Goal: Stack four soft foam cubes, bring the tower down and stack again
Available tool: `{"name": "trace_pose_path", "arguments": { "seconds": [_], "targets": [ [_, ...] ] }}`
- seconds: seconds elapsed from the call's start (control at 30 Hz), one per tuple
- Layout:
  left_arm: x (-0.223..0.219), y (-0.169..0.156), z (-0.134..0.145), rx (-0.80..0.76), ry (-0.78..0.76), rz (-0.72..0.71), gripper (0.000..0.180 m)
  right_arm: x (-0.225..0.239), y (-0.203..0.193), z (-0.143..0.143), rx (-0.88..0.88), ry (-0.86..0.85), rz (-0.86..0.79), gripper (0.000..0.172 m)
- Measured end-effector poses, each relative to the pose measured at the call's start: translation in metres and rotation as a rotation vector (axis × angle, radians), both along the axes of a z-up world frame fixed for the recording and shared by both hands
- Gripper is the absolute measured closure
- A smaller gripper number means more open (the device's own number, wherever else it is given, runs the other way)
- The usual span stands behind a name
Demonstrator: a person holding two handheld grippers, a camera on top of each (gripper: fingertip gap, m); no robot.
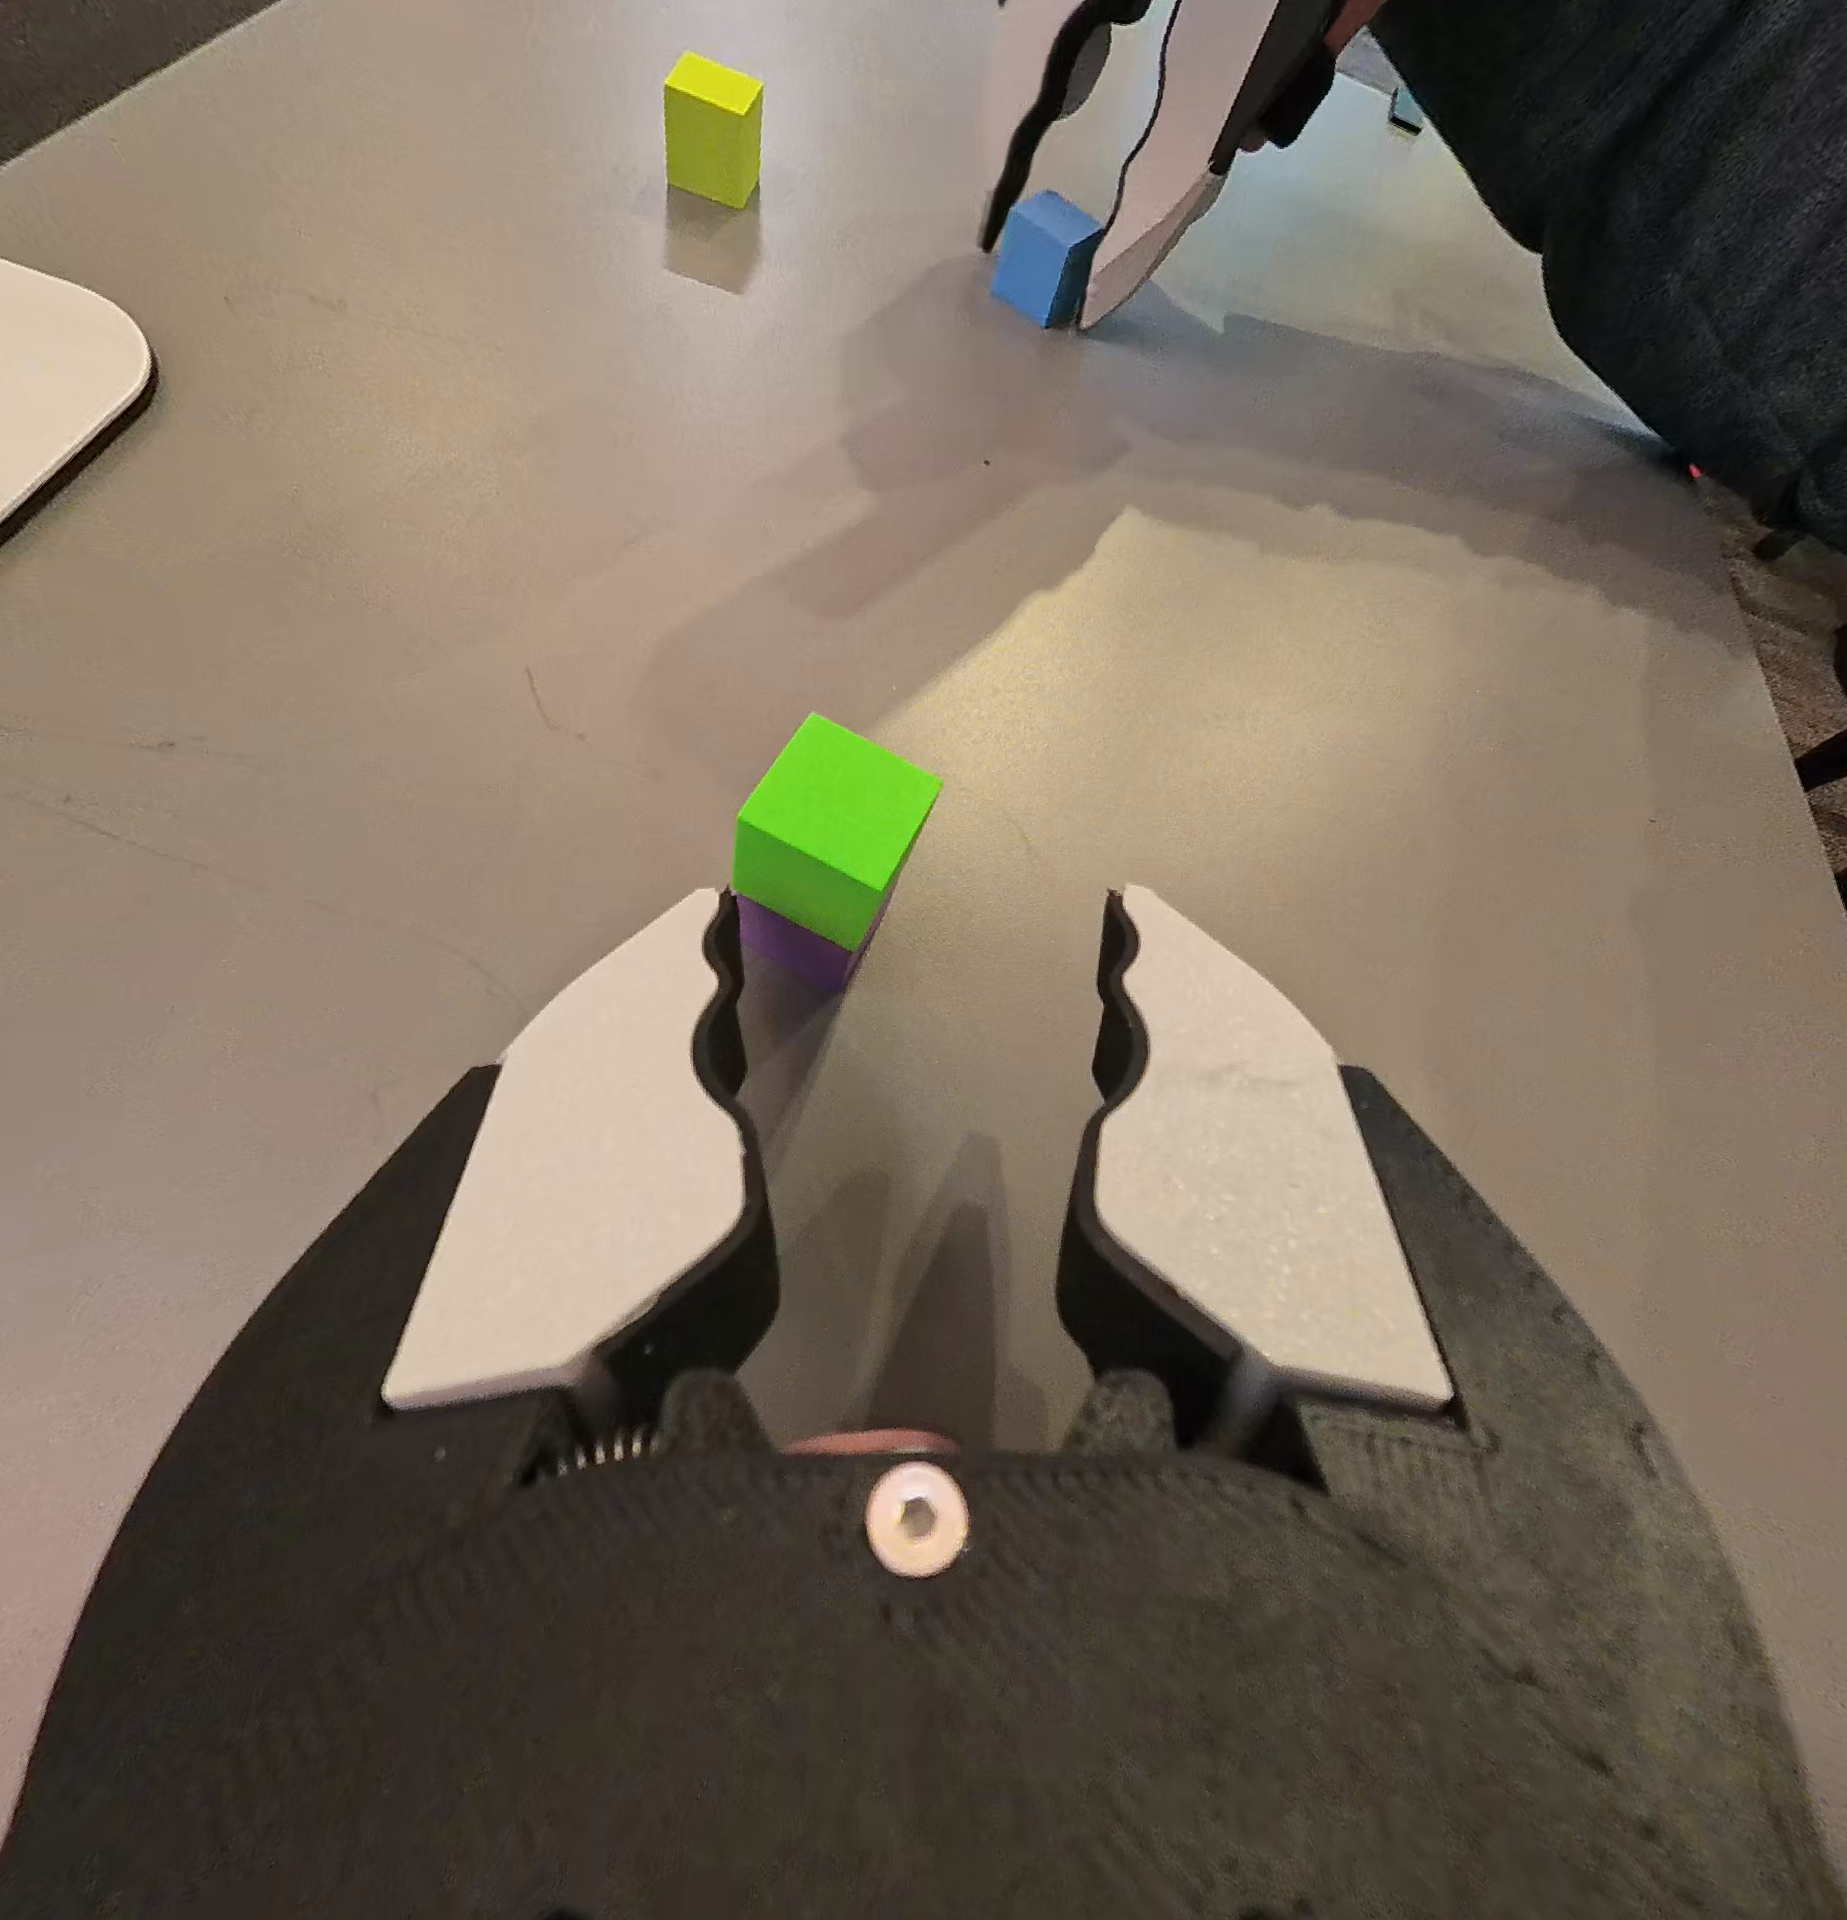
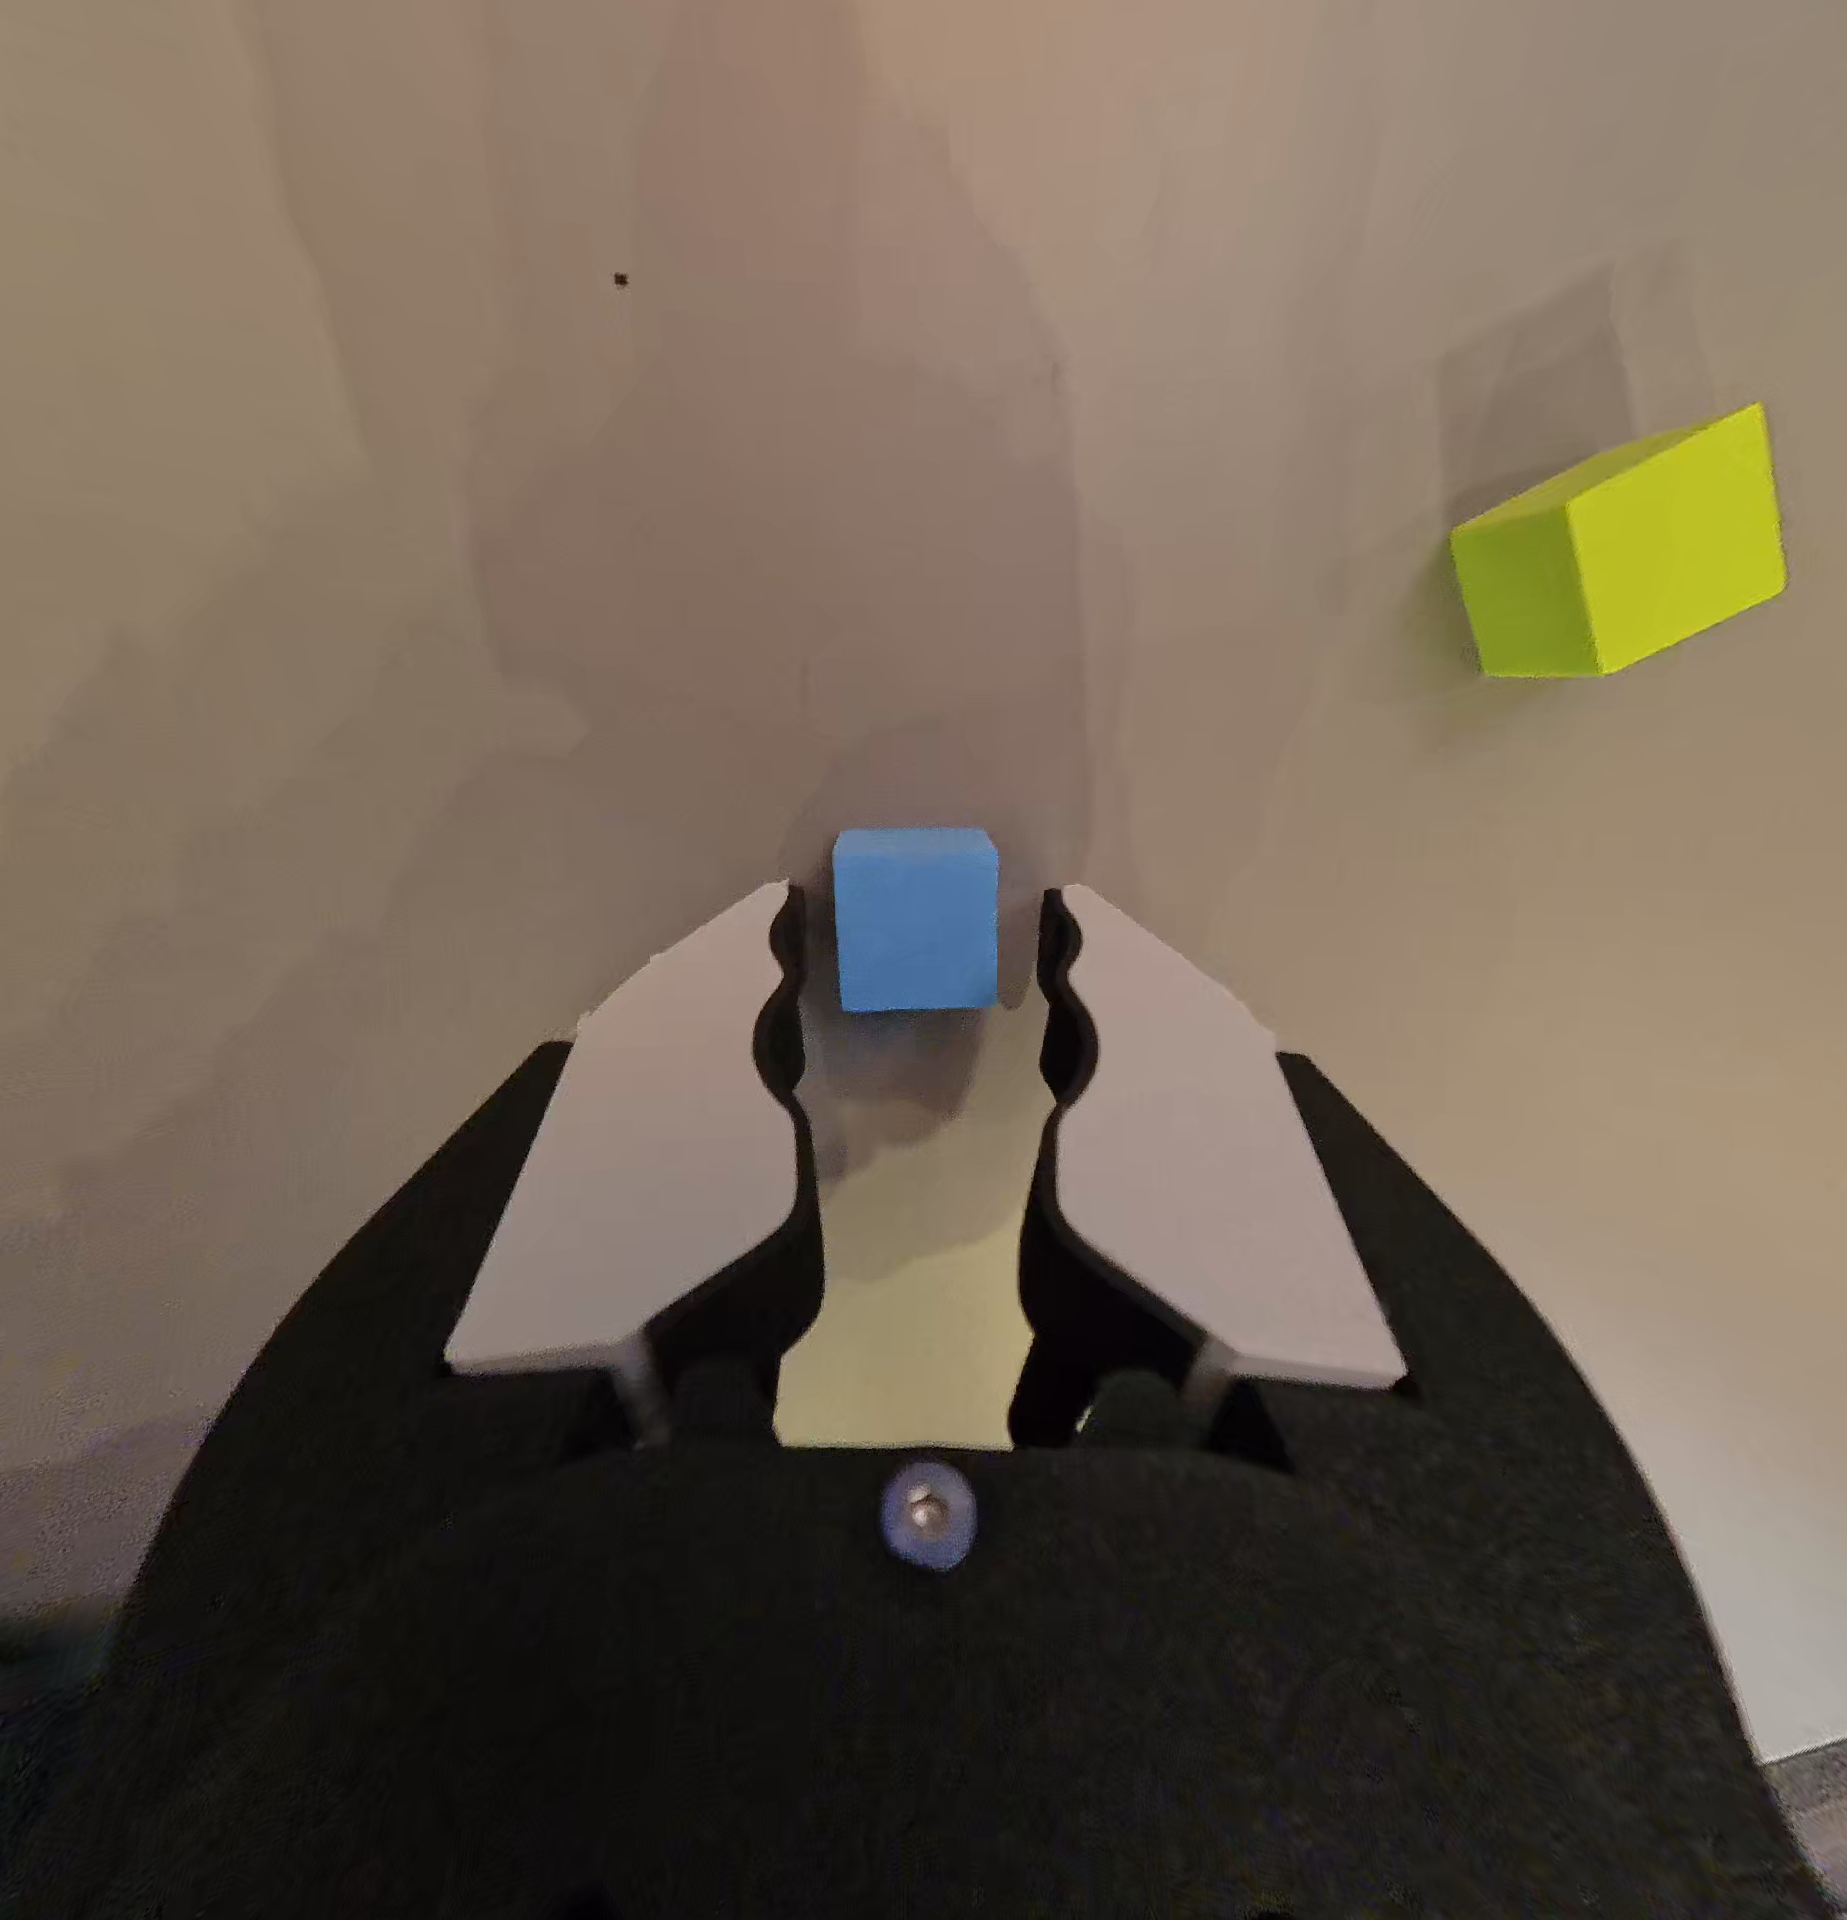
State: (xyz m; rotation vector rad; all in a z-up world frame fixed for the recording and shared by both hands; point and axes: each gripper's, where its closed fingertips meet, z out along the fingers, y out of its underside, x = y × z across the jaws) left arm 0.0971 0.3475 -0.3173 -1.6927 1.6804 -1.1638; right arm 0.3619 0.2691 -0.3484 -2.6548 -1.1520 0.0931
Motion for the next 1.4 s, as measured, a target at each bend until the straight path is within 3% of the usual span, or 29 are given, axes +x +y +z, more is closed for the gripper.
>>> {"name": "trace_pose_path", "arguments": {
  "seconds": [0.03, 0.33, 0.63, 0.83, 1.4],
  "targets": [
    [0.000, 0.000, 0.000, 0.000, 0.000, 0.000, 0.115, 0.001, -0.001, 0.000, -0.005, 0.004, -0.003, 0.130],
    [0.000, 0.000, 0.000, -0.003, 0.001, 0.001, 0.115, -0.011, 0.007, 0.008, 0.043, 0.029, -0.001, 0.144],
    [0.000, 0.001, -0.001, 0.001, 0.009, 0.006, 0.116, -0.142, 0.053, 0.063, 0.173, 0.182, 0.106, 0.144],
    [0.000, 0.002, 0.001, -0.012, -0.007, 0.010, 0.117, -0.217, 0.073, 0.073, 0.184, 0.187, 0.202, 0.144],
    [0.000, 0.002, 0.001, -0.019, -0.003, 0.013, 0.118, -0.252, 0.088, 0.062, 0.125, 0.112, 0.219, 0.144]
  ]
}}
